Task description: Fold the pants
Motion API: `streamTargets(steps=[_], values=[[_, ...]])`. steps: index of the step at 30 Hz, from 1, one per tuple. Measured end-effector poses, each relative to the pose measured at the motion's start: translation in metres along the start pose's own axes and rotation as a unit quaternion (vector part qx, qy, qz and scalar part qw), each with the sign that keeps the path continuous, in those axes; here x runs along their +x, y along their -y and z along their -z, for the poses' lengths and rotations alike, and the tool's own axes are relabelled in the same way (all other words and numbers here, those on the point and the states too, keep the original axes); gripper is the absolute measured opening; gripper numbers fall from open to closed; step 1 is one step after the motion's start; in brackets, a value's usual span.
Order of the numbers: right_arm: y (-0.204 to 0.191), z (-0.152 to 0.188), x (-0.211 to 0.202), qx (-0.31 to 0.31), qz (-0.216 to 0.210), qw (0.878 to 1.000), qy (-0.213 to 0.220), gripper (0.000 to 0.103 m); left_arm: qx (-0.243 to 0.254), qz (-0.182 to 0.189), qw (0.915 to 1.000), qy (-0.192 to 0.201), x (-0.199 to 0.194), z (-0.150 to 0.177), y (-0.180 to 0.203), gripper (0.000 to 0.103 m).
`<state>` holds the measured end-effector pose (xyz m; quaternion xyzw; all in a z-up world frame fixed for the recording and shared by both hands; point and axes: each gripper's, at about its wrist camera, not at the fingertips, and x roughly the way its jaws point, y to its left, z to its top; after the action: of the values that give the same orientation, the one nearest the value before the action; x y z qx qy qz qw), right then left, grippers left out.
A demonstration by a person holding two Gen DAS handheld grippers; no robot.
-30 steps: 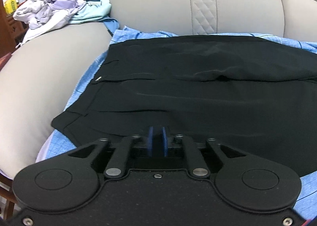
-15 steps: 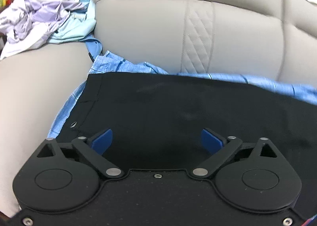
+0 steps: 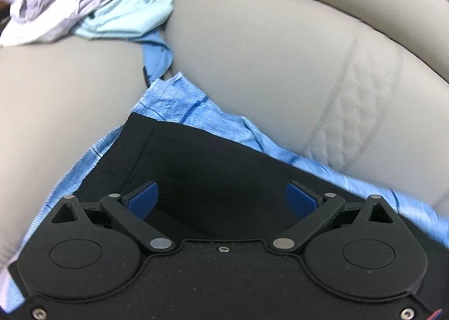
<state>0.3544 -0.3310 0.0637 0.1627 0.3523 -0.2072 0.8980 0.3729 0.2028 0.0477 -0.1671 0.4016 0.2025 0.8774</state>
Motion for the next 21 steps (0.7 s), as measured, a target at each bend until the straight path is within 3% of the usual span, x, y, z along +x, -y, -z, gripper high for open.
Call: streamTargets(steps=[10, 15, 21], values=[[-0.027, -0.017, 0.081, 0.003, 0.017, 1.000, -0.023, 0.089, -0.054, -0.034, 0.9980, 0.004, 0.074, -0.024, 0.012, 0.098], [-0.021, -0.024, 0.118, 0.034, 0.029, 0.998, -0.042, 0.089, -0.063, -0.059, 0.9963, 0.000, 0.103, -0.029, 0.017, 0.098], [-0.026, -0.027, 0.153, 0.012, 0.063, 0.996, -0.057, 0.089, -0.057, -0.078, 0.9952, -0.015, 0.128, -0.022, 0.018, 0.099]])
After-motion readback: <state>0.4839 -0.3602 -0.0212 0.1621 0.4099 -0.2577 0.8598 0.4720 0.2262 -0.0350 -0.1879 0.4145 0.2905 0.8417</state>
